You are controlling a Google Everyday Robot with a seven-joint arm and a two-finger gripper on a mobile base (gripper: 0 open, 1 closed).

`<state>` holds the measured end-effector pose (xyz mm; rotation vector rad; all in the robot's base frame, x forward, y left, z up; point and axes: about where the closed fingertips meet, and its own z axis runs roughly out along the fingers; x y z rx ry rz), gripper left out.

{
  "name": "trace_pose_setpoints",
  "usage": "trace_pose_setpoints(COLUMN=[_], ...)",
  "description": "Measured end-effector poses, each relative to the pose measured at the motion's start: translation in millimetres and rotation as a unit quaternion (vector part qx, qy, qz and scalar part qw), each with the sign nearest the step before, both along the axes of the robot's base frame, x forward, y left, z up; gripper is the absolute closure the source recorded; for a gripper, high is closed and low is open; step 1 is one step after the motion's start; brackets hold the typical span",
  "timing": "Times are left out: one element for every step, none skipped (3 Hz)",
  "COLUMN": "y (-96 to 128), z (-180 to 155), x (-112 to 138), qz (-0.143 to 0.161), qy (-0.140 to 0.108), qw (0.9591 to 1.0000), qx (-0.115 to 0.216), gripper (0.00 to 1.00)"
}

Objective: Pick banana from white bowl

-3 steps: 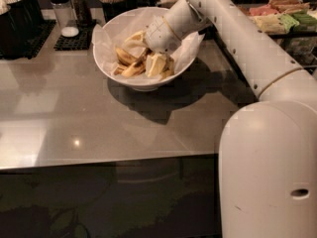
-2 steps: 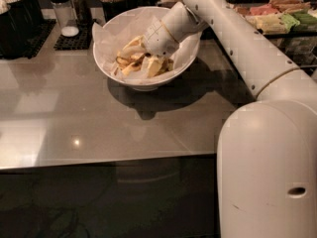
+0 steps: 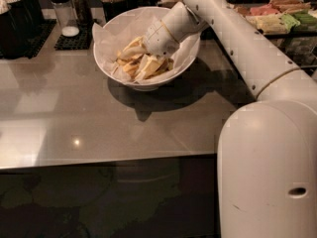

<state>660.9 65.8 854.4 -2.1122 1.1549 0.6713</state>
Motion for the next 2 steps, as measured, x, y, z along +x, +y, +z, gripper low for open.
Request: trace_pose_setpoints(y=[0.3,-3.8], z=[5.1,25.5], x=[-0.9,-5.9], qz=[-0.012,-0.03], qy=[-0.009,-0.036], qw=[0.9998,0.9984], qx=[-0.01,-0.032], gripper=[1.0,1.0])
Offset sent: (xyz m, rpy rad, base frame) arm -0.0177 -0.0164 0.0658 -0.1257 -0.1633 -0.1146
